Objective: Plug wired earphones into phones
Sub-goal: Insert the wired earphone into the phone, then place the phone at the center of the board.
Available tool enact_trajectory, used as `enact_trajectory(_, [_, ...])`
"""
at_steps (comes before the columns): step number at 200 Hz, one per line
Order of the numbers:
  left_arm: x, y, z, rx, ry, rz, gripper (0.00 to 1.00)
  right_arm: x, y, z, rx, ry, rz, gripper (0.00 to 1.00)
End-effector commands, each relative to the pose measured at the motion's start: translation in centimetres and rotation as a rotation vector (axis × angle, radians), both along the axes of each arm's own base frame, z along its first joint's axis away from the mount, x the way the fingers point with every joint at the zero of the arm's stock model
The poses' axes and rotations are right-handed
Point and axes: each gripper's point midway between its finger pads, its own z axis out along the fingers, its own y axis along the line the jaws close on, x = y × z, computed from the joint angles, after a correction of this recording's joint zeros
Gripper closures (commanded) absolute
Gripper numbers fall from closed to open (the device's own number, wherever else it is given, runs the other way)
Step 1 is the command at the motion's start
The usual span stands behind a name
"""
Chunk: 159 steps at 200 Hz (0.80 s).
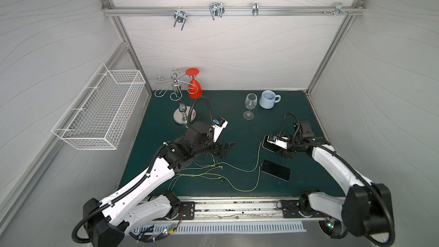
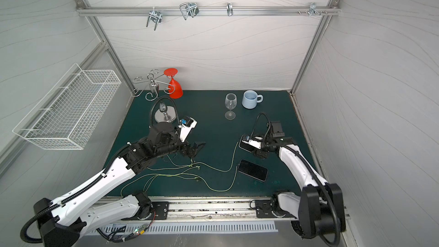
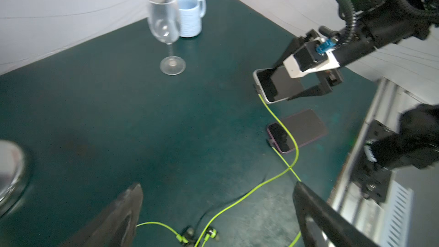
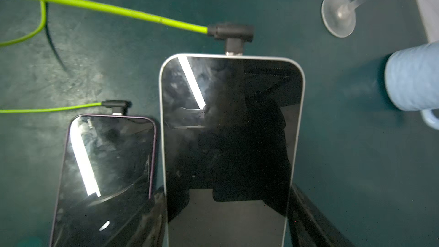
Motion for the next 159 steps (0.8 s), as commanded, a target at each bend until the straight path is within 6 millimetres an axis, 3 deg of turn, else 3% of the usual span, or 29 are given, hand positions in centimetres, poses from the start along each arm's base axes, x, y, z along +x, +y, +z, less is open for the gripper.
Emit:
enact_trajectory(1, [2.5, 3.9, 0.8, 0.008, -0.082, 0.228, 0.01, 3.5, 0.7, 1.1, 0.051, -0.051, -0.014, 0.43])
enact_trajectory(54, [1.7, 10.6, -2.4, 0.037, -0.093, 0.48, 0.01, 6.4, -0.5, -1.5, -0.009, 0.061, -0.067, 0.43])
enact_trajectory(104, [-0.4, 12.3, -2.9, 0.014, -0.125, 0.494, 0.01, 5.8, -0.3, -2.8, -0.029, 0.131, 0.002, 0.41])
enact_trajectory(159, [-1.8, 12.8, -3.7, 0.042, -0.123, 0.464, 0.01, 5.2, 0.2, -4.0, -0.048, 0.242, 0.063, 0.39])
